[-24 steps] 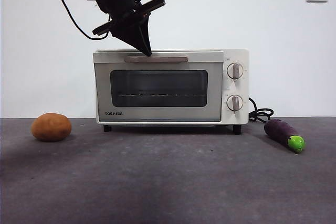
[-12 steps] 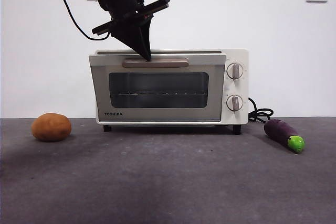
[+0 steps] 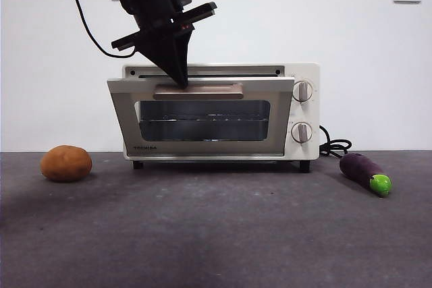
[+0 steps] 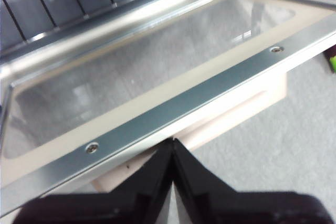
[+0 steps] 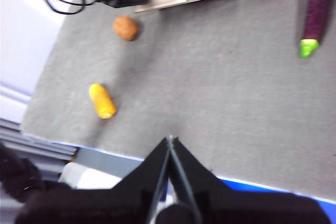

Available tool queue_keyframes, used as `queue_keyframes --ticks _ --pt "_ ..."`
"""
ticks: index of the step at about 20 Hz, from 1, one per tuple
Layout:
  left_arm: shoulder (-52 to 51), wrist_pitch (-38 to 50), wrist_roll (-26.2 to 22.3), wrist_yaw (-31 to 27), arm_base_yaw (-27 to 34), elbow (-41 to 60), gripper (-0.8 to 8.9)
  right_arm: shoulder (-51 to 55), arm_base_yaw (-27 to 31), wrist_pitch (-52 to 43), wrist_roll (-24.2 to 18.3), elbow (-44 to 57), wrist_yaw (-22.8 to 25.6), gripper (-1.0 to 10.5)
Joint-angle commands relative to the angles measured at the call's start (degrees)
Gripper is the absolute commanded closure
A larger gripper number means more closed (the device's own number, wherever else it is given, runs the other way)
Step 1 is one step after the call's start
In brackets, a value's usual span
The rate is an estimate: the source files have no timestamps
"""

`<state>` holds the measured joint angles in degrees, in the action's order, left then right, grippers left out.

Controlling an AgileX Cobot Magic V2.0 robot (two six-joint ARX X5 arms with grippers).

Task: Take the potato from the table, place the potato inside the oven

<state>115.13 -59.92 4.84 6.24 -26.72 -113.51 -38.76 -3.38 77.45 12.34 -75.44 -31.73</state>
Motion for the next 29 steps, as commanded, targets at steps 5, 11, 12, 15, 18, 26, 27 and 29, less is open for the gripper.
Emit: queue_keyframes --ticks 5,11,12,15,18,26,27,29 --pt "2.21 0.7 1.31 -4.98 -1.84 1.42 8.19 0.42 -0.11 1.11 -1.51 -0.22 -1.6 9.5" --pt "2.23 2.12 2.54 -4.92 -2.67 6.32 8.2 0.44 -0.11 1.11 -2.23 -0.22 -2.8 9.5" --pt "2.23 2.91 2.69 -4.76 -2.91 7.85 8.19 0.44 -0.11 1.11 -2.58 -0.22 -2.8 9.5" --pt "2.23 4.0 2.95 -4.94 -3.37 10.49 8.19 0.44 -0.11 1.11 -3.23 -0.22 -2.8 9.5" --pt "2.23 6.19 4.7 -5.01 -4.15 13.31 8.2 0.44 -0.11 1.11 -3.54 -0.22 -2.78 9.5" --pt "2.23 7.32 5.09 -4.92 -6.1 17.18 8.2 0.42 -0.11 1.11 -3.8 -0.22 -2.78 9.5" --pt "2.23 7.02 5.11 -4.74 -6.36 17.18 8.19 0.42 -0.11 1.11 -3.8 -0.22 -2.78 9.5" --pt "2.23 5.84 5.07 -4.74 -7.3 17.18 8.2 0.42 -0.11 1.11 -3.82 -0.22 -2.78 9.5"
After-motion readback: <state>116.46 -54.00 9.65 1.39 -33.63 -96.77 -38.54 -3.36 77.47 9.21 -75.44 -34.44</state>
